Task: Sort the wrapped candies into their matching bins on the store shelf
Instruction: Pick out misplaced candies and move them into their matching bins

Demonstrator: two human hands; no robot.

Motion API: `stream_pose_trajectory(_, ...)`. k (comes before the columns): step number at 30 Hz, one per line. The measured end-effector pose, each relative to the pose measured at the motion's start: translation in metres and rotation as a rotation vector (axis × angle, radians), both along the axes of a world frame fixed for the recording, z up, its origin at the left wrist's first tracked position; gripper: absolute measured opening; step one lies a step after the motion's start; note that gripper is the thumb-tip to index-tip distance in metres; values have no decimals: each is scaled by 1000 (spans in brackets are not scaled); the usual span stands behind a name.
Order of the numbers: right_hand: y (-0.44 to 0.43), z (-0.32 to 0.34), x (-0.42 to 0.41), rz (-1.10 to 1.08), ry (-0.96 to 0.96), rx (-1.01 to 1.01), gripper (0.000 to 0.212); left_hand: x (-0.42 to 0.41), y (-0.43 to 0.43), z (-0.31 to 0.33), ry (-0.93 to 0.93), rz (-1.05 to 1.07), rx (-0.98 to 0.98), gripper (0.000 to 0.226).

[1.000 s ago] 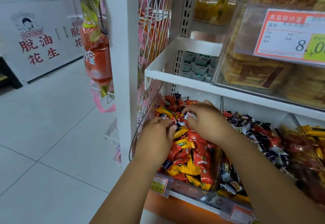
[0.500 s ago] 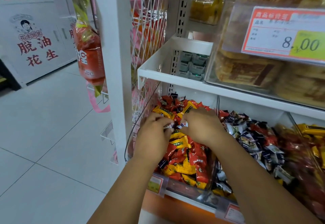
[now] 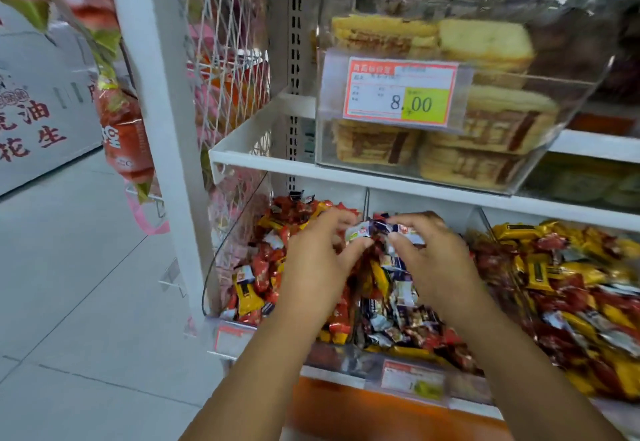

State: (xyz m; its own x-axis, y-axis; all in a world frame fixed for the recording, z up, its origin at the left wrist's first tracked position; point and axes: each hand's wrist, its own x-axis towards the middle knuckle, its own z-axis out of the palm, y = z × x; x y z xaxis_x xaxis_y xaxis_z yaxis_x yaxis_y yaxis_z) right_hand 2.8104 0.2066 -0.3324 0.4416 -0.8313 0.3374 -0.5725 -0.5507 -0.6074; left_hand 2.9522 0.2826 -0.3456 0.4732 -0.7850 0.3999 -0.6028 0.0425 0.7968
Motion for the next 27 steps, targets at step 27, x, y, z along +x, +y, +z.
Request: stream_pose_trajectory(27, -12, -16, 159, 504, 454, 18, 35, 75, 92, -22, -162, 145, 409, 52)
